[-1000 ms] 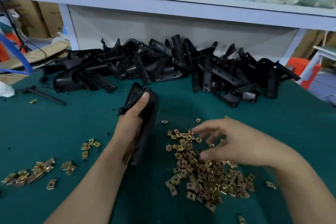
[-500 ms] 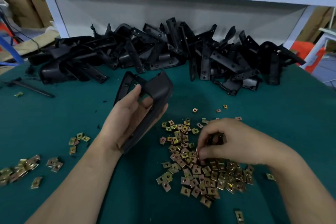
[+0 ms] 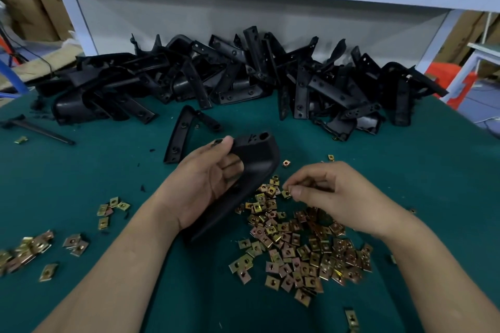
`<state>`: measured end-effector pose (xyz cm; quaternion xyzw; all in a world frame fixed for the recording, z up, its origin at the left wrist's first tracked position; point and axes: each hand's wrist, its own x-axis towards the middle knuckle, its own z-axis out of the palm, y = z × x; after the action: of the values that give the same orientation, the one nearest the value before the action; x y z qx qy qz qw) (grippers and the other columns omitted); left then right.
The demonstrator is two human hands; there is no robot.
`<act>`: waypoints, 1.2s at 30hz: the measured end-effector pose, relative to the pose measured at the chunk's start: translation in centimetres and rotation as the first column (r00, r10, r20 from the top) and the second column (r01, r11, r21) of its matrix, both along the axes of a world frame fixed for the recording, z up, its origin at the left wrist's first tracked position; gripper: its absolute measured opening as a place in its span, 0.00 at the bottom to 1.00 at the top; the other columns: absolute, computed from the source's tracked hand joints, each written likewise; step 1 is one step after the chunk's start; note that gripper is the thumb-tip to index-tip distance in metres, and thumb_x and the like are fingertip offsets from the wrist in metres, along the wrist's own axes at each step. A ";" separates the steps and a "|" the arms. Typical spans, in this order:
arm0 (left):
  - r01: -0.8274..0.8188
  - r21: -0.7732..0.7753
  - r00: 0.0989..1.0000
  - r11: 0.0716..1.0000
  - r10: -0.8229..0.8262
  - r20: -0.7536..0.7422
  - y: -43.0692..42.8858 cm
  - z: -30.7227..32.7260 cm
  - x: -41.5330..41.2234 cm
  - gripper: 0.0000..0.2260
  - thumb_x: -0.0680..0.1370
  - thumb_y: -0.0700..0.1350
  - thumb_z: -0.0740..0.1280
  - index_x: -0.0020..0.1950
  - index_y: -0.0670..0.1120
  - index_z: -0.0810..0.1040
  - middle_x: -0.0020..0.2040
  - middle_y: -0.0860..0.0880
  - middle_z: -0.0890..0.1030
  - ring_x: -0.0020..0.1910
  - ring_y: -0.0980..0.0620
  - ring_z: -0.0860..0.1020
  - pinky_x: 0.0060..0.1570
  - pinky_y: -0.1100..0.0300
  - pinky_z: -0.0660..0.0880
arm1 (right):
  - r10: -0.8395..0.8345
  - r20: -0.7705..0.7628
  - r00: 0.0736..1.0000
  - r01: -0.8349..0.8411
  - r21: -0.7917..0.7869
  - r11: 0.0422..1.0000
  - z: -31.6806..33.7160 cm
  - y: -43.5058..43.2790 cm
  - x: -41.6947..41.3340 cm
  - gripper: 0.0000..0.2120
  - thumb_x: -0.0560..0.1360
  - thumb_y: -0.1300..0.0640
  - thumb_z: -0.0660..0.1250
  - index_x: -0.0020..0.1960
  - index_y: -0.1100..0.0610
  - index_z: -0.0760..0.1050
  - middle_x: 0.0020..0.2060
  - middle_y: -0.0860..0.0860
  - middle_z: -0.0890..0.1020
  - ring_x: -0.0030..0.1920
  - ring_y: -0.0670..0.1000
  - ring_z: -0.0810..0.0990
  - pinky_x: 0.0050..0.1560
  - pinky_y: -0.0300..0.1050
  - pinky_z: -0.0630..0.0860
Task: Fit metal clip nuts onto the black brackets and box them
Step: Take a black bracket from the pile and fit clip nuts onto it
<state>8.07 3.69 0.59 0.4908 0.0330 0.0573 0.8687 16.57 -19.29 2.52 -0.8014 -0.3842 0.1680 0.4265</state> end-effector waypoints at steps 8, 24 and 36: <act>-0.423 0.423 0.902 0.801 0.330 0.277 -0.7 0.0 -0.1 0.12 0.80 0.55 0.66 0.54 0.48 0.79 0.48 0.53 0.85 0.48 0.54 0.83 0.50 0.60 0.80 | -0.048 -0.038 0.998 0.052 0.125 0.991 -0.4 0.6 -0.1 0.04 0.79 0.61 0.69 0.49 0.53 0.82 0.38 0.45 0.83 0.39 0.42 0.79 0.42 0.35 0.74; -0.775 0.567 0.621 0.279 0.504 0.600 -2.1 0.0 -1.1 0.04 0.80 0.65 0.59 0.48 0.77 0.72 0.42 0.59 0.78 0.34 0.62 0.75 0.29 0.66 0.68 | -0.166 -0.108 0.980 0.186 0.212 0.959 -0.5 0.6 0.0 0.12 0.61 0.45 0.78 0.39 0.50 0.85 0.37 0.50 0.87 0.37 0.46 0.83 0.40 0.37 0.79; -0.541 0.692 0.836 0.477 0.213 0.506 -2.0 -1.0 -0.4 0.10 0.82 0.60 0.64 0.47 0.55 0.74 0.38 0.56 0.78 0.36 0.55 0.77 0.34 0.59 0.73 | -0.061 -0.460 0.886 0.299 0.465 0.833 0.0 0.7 -0.2 0.15 0.68 0.64 0.71 0.51 0.52 0.86 0.50 0.54 0.87 0.50 0.48 0.84 0.53 0.37 0.80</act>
<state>7.71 1.72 -0.42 0.7942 -0.0438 0.3457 0.4979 16.32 -18.54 2.53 -0.6313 -0.2333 0.1863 0.7157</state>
